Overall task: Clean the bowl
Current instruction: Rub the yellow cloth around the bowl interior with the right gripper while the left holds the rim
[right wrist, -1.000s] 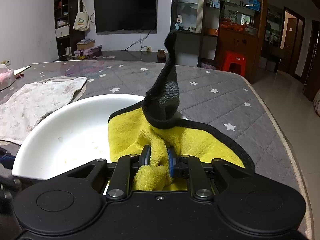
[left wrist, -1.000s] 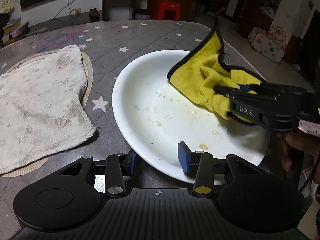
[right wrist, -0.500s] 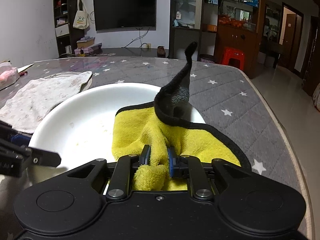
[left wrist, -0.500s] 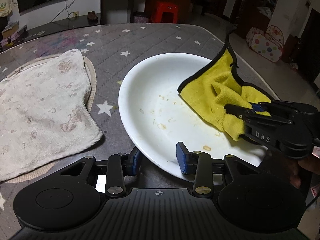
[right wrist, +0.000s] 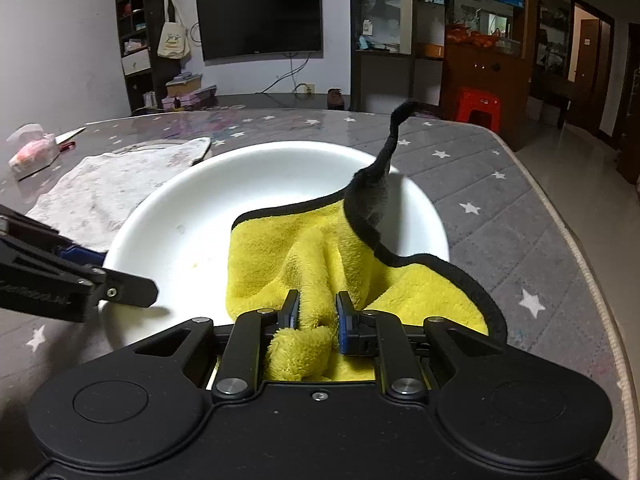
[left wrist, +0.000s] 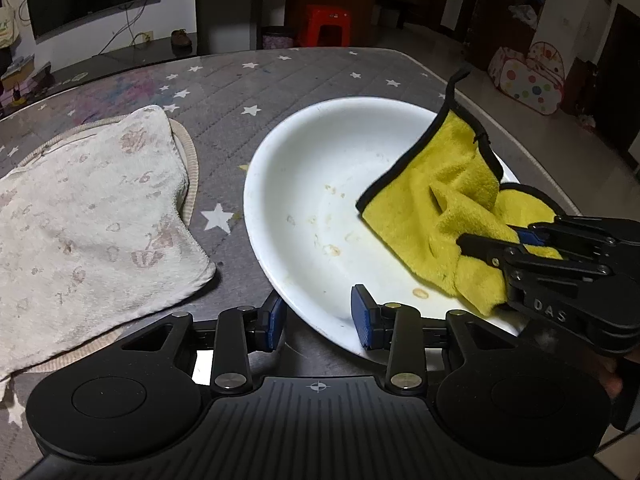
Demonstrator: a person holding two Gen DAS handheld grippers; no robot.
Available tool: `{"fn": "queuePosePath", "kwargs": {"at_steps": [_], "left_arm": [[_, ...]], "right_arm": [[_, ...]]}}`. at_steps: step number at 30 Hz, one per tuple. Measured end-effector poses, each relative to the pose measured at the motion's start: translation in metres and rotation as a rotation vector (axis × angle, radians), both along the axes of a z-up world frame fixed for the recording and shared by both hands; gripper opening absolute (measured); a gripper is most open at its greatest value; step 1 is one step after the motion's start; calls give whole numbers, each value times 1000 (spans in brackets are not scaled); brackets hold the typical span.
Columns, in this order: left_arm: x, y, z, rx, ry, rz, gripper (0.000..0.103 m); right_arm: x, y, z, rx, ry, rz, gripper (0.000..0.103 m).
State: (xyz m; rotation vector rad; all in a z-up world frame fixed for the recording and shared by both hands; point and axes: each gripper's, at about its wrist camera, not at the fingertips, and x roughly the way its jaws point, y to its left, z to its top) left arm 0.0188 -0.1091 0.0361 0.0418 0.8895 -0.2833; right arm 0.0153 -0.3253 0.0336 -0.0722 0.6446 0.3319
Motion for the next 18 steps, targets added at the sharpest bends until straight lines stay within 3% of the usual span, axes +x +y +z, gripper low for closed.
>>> {"fn": "queuePosePath", "kwargs": {"at_steps": [11,18], "left_arm": [[6,-2,2,46,-4,-24,32],[10,-4,1,69,-6,-45,33]], "right_arm": [[-8,7,2,-26,18,54,19],[-1,-5,0,-11,9,22,19]]}}
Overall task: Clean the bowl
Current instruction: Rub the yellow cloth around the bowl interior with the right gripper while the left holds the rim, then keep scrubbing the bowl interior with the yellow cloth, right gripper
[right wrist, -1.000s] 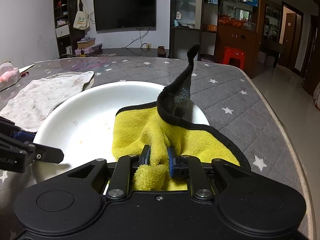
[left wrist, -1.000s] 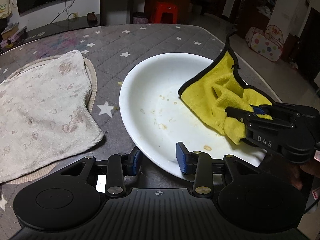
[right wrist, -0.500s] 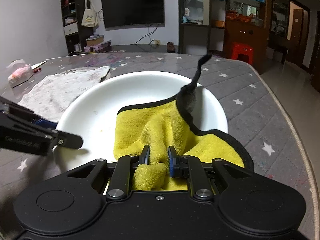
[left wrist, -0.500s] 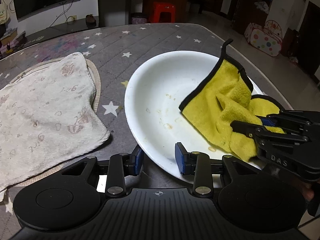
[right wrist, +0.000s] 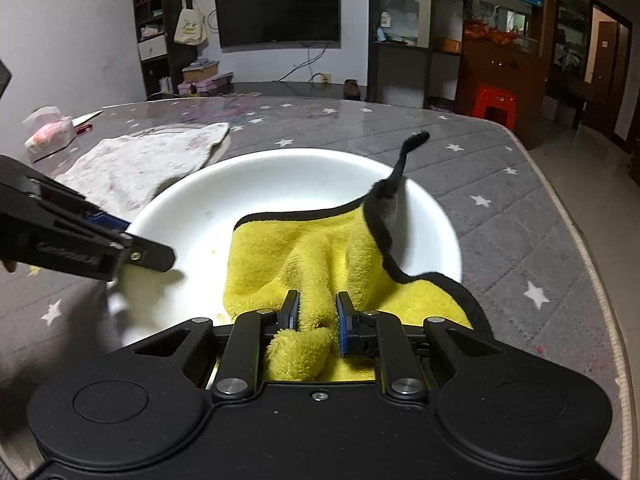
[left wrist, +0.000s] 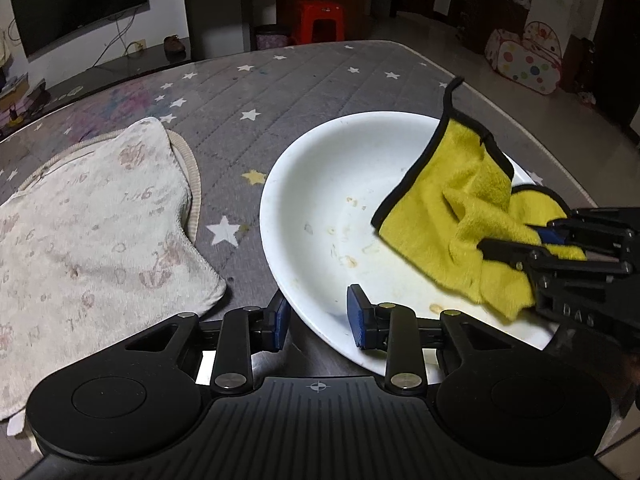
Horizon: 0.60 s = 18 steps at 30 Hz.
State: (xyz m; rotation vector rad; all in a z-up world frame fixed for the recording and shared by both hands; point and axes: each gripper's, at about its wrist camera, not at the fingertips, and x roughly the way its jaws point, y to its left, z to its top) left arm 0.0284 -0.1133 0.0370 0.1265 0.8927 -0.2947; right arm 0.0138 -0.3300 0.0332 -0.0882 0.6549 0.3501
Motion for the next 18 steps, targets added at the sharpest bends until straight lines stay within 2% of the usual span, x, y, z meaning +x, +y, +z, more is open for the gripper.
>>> {"fn": "queuePosePath", "kwargs": {"at_steps": [13,18], "left_arm": [[3,-4,-3,20,-7,-12,36],[4,-1,-5,-35,32,12,38]], "right_arm": [[27,-4,-5,-41,-41,-35,19],[41,0,-4,-64,-46,-29,19]]}}
